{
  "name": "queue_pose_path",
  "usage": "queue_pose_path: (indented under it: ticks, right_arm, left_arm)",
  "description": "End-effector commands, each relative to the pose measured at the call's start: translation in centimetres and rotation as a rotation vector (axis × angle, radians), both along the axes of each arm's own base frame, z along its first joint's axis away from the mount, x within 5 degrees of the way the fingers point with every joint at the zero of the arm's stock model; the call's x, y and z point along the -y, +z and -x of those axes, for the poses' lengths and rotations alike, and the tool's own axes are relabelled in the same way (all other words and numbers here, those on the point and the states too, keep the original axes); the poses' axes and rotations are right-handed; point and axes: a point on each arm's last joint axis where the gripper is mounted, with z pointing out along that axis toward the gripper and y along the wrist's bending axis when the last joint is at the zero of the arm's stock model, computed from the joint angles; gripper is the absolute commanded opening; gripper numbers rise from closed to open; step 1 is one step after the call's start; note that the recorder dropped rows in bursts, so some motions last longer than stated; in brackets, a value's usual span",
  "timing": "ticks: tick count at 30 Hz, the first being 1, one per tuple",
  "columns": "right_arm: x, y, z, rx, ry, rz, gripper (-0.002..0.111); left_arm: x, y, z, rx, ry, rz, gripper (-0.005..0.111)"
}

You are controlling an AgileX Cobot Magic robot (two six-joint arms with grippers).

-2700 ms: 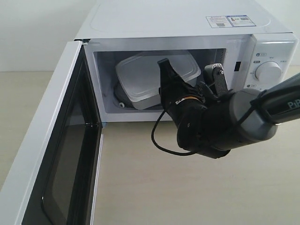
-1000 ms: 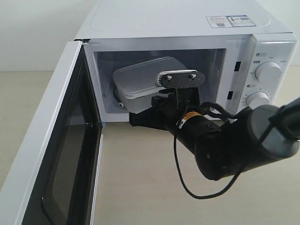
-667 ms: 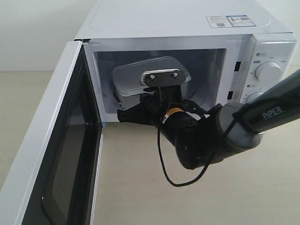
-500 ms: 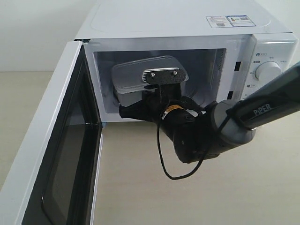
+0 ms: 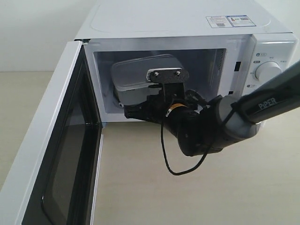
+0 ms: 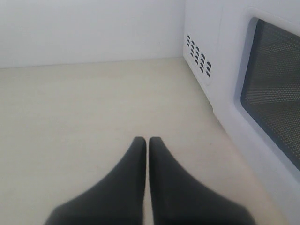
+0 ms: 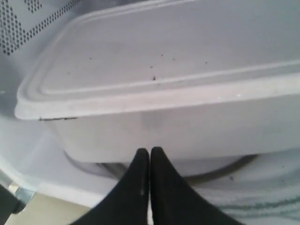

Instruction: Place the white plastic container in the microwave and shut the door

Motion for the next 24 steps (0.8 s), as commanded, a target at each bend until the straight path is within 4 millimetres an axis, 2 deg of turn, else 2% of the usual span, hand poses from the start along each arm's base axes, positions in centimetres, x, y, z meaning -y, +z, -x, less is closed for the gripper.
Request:
queue_pose_path:
  ticks: [1,6,15,24]
  right_arm:
    - [1.1,2.2,1.3,0.016,-0.003,-0.011,0.0]
    - [2.8,4.2,4.2,-0.004,0.008,-0.012,0.0]
    - [5.2,5.7,9.5,-0.215,0.081,0.016,0.0]
    - [6.3,9.7,14.0,-0.398,0.229,0.025,0.0]
  left_arm:
    - [0.0,-0.1,0.0,0.003,0.002,-0.004,0.004]
    - [0.0,-0.1,0.0,0.003,0.002,-0.004,0.004]
    - [0.0,-0.1,0.0,0.003,0.002,-0.004,0.004]
    - [0.0,-0.1,0.0,0.003,0.002,-0.004,0.004]
